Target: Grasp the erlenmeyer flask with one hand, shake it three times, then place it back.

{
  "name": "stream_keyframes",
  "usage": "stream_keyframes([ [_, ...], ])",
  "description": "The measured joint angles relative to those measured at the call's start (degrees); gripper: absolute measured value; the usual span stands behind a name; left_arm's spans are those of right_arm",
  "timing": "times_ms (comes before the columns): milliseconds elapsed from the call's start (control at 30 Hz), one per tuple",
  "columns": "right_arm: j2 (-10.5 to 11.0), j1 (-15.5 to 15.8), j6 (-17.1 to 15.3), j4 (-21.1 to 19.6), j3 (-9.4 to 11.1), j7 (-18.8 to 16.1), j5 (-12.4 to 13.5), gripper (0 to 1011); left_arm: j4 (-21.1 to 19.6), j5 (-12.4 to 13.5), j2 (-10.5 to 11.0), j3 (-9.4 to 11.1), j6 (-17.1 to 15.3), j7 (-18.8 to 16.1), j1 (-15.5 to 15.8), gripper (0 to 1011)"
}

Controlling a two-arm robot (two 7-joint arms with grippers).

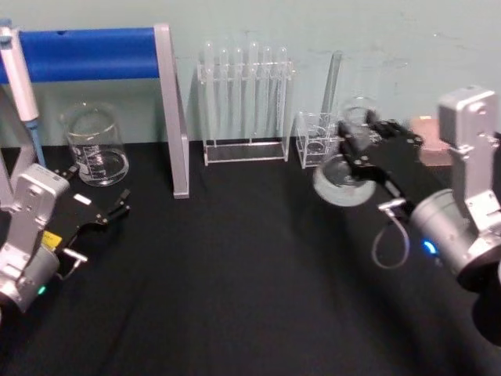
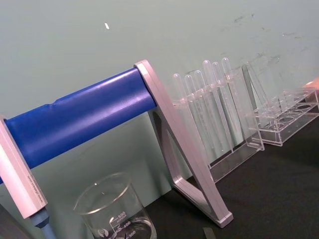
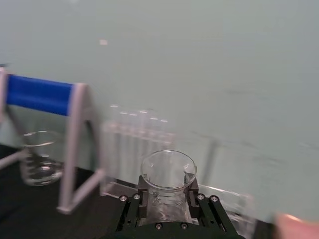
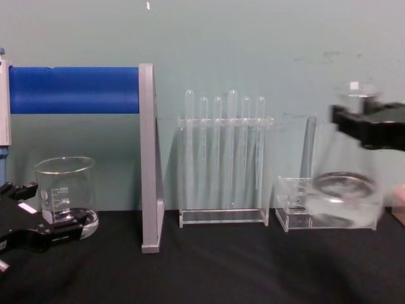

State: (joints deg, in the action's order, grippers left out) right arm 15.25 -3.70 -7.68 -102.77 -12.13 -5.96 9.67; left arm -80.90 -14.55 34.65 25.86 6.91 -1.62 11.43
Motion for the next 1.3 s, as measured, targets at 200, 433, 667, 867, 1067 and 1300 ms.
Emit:
stream_keyframes([
  [200,-0.80,3.61,-1.00,-2.73,3.88,3.84,-1.30,448,0.00,0.00,0.00,0.00,0.00,0.00,0.00,1001],
  [433,-1.54,5.81,-1.70,-4.21,6.34,5.01,-2.06,448,0.00,0.00,0.00,0.00,0.00,0.00,0.00,1001],
  [667,-2.04,4.86,-1.85,-3.37,5.92,2.99,-2.31,448,0.00,0.00,0.00,0.00,0.00,0.00,0.00,1001],
  [867,-2.31,1.93,-1.71,-0.79,3.02,-2.00,-2.29,448,0.00,0.00,0.00,0.00,0.00,0.00,0.00,1001],
  [1067,-2.13,-1.62,-0.83,2.30,-1.95,-8.71,-1.20,448,0.00,0.00,0.00,0.00,0.00,0.00,0.00,1001],
  [1300,-1.71,-4.85,-0.06,4.96,-6.88,-14.10,0.77,448,0.00,0.00,0.00,0.00,0.00,0.00,0.00,1001],
])
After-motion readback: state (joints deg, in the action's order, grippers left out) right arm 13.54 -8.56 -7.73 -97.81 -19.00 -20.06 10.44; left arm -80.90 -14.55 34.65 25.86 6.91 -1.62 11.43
